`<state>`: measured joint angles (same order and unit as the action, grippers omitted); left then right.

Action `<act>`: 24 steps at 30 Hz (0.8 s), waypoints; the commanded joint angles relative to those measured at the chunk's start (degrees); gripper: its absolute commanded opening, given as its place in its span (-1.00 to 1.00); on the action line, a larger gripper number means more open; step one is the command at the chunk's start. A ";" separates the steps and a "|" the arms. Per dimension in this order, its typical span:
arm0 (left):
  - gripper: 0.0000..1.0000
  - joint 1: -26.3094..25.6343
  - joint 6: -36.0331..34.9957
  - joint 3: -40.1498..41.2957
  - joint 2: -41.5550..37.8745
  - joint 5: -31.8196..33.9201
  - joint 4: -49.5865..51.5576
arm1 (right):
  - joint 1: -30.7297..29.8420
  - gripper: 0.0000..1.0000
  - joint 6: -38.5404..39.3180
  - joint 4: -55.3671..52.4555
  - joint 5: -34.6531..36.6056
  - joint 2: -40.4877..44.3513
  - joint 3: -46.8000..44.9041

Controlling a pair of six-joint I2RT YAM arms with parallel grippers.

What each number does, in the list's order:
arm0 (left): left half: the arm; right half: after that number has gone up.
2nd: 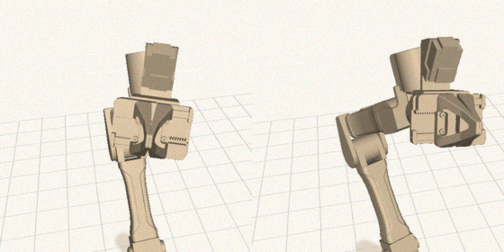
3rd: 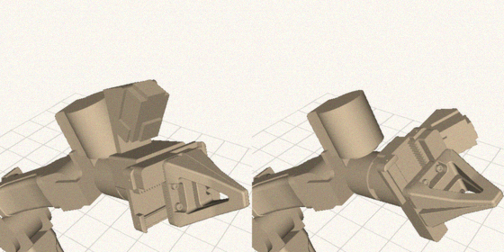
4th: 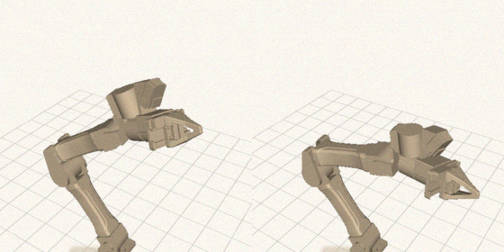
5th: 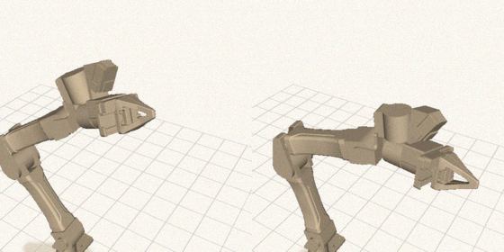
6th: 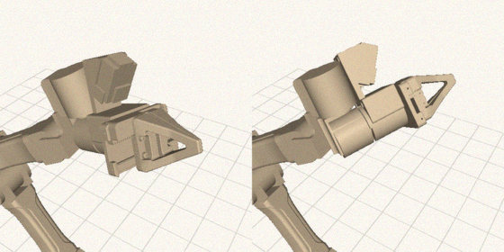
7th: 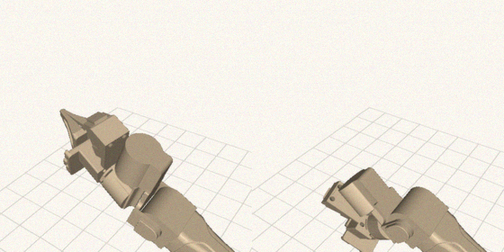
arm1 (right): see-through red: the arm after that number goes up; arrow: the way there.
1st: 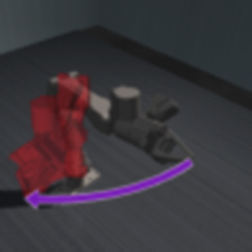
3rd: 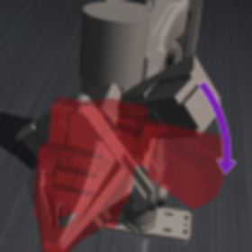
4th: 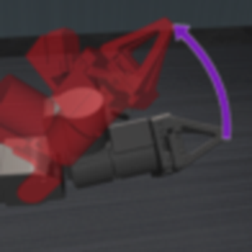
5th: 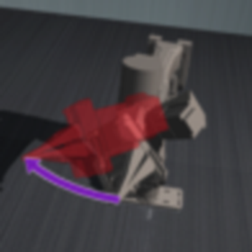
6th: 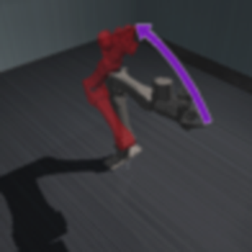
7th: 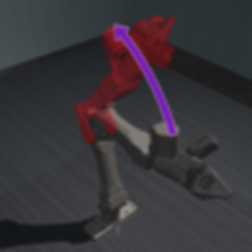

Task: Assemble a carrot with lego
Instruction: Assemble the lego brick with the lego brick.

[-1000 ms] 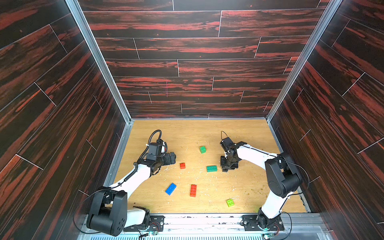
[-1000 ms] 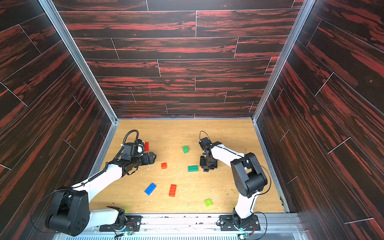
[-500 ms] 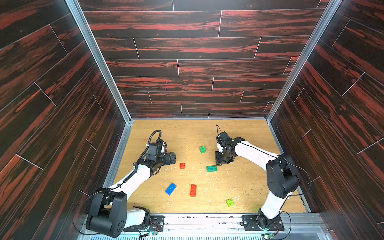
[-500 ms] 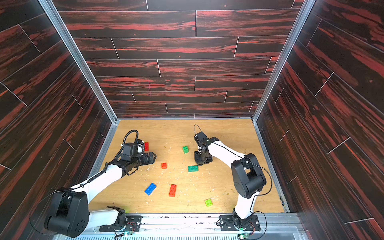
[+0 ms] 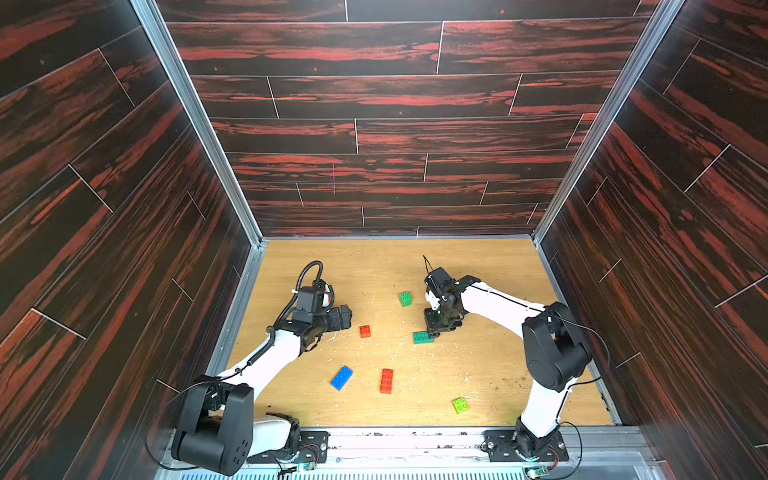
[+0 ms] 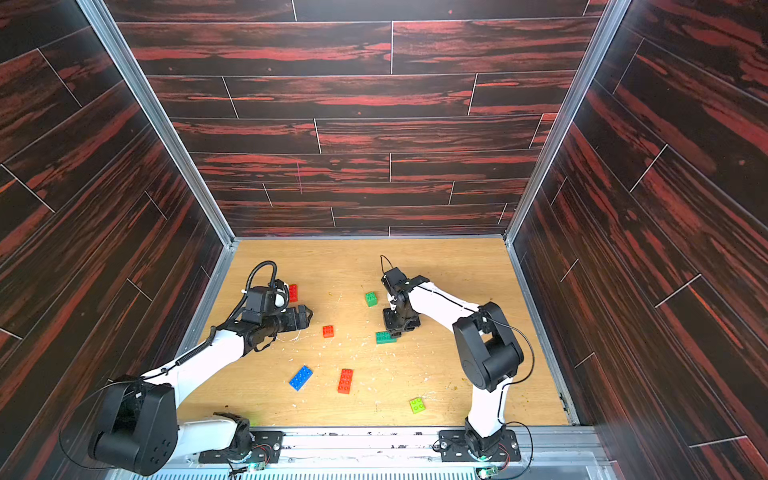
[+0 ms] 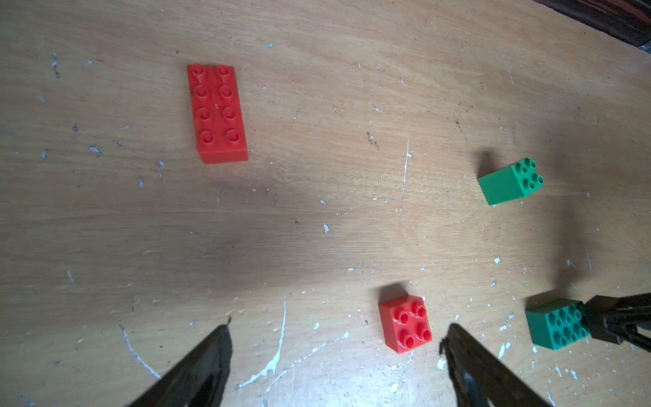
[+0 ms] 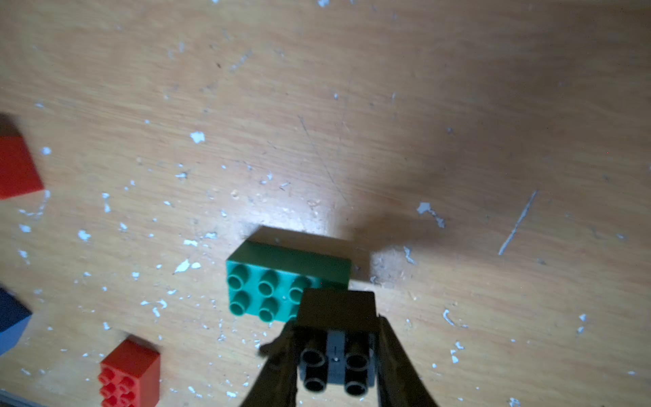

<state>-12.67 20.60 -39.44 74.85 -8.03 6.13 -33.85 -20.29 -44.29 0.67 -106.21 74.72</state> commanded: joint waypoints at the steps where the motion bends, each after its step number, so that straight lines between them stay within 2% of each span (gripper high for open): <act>1: 0.90 -0.17 0.32 0.51 -1.64 0.83 0.37 | -0.32 -0.69 0.52 -1.42 0.37 -2.32 0.01; 10: 0.90 -0.19 0.32 0.59 -1.38 0.76 0.11 | -0.33 -0.72 -0.59 -2.19 1.05 -3.57 -0.86; 14: 0.90 -0.17 0.41 0.78 -1.24 0.68 -0.30 | -0.29 -0.72 -2.28 -1.35 -0.97 -3.90 -2.36; 24: 0.90 -0.17 0.32 0.50 -0.81 0.27 -0.42 | -0.28 -0.77 -1.03 -3.06 -1.27 -8.08 -1.06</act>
<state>-12.67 20.60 -39.42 74.85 -7.94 5.96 -33.67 -21.80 -45.39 0.36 -108.66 76.01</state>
